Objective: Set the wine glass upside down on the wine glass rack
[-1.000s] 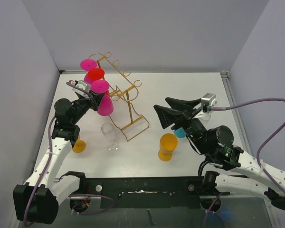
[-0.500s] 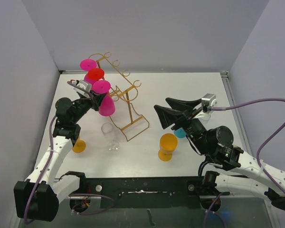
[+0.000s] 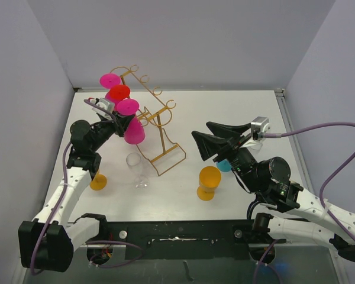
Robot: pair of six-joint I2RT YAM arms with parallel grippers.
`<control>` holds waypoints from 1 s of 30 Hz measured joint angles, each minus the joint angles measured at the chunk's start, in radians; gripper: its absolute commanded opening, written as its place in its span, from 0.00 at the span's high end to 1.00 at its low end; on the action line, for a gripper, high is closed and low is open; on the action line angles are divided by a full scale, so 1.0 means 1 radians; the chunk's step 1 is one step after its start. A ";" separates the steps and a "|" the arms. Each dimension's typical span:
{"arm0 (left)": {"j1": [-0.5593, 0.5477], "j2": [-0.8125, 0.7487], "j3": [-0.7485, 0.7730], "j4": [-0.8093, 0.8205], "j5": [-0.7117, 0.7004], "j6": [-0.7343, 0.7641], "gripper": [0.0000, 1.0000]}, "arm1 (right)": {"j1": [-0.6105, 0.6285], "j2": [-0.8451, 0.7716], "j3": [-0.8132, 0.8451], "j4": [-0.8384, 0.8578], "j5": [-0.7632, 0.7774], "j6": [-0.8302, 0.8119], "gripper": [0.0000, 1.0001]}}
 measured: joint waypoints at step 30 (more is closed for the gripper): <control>0.000 -0.203 0.014 -0.224 -0.071 -0.050 0.48 | 0.000 0.011 0.004 -0.040 0.021 0.008 0.36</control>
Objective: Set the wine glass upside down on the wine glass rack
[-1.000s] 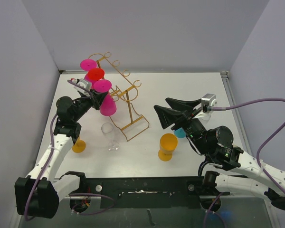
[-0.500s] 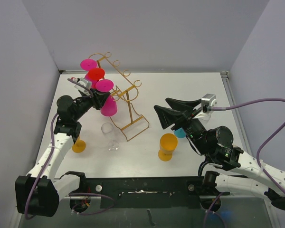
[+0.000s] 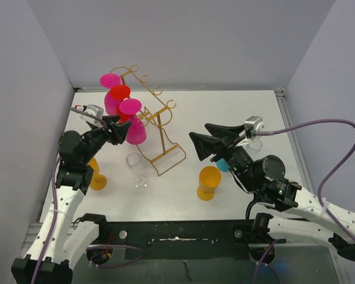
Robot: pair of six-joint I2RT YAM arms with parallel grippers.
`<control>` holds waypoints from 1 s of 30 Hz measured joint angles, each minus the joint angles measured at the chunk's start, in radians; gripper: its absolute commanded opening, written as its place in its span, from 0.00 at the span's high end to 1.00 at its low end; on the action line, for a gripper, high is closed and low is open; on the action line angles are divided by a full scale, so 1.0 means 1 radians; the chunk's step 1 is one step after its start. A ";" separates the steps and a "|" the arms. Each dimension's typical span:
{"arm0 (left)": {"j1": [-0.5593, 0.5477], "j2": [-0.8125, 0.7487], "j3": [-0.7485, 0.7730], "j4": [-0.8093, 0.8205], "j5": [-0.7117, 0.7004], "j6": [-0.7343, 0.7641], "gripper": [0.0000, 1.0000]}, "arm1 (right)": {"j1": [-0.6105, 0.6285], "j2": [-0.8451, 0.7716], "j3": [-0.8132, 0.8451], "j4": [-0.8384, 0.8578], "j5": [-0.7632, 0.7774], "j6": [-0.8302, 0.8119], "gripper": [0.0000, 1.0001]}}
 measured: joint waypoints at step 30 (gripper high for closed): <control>-0.079 -0.381 0.238 -0.414 -0.505 -0.011 0.43 | 0.065 0.752 0.463 -0.538 0.056 0.339 0.42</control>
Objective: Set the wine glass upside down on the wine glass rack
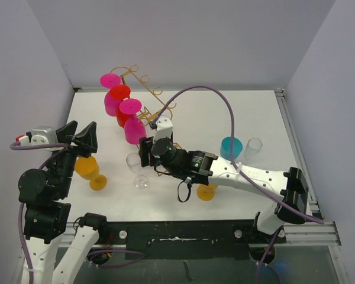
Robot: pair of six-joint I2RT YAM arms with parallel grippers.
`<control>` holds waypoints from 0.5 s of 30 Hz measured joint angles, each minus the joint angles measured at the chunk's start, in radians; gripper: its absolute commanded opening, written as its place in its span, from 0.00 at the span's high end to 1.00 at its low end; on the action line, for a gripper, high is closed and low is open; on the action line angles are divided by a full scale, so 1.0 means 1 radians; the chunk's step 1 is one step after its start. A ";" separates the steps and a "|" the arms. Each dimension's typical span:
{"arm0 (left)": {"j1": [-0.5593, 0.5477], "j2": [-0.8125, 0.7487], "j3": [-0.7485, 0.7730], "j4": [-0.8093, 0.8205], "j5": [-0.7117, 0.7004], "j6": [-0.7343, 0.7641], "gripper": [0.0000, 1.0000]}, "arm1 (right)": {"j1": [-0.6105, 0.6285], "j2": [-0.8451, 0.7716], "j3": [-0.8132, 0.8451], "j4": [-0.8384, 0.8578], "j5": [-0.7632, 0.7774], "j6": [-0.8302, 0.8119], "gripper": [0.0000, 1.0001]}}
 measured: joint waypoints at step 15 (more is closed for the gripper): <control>-0.019 0.012 0.013 -0.016 -0.014 0.015 0.43 | 0.077 0.193 0.175 -0.083 0.109 0.035 0.58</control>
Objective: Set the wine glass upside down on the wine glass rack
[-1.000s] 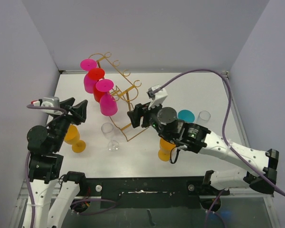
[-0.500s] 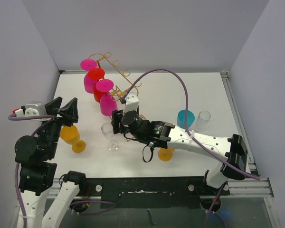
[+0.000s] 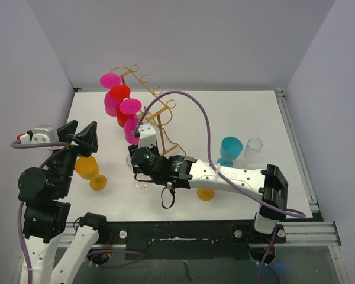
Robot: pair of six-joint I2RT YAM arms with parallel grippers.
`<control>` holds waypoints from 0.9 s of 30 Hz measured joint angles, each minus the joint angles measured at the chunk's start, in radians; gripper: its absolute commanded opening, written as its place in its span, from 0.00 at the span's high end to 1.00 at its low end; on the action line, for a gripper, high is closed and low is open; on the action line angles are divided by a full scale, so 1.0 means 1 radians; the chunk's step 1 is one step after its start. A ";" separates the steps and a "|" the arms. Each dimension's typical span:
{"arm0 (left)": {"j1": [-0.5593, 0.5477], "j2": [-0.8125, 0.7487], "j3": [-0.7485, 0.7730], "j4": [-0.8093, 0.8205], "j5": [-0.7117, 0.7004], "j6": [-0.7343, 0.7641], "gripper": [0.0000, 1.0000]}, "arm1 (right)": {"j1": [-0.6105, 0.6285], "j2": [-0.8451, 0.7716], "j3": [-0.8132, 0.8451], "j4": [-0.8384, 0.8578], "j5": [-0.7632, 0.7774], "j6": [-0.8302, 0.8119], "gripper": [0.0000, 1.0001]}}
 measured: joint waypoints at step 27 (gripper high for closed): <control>0.000 0.009 0.000 -0.008 0.000 -0.001 0.42 | 0.000 0.127 0.176 -0.209 0.035 0.014 0.86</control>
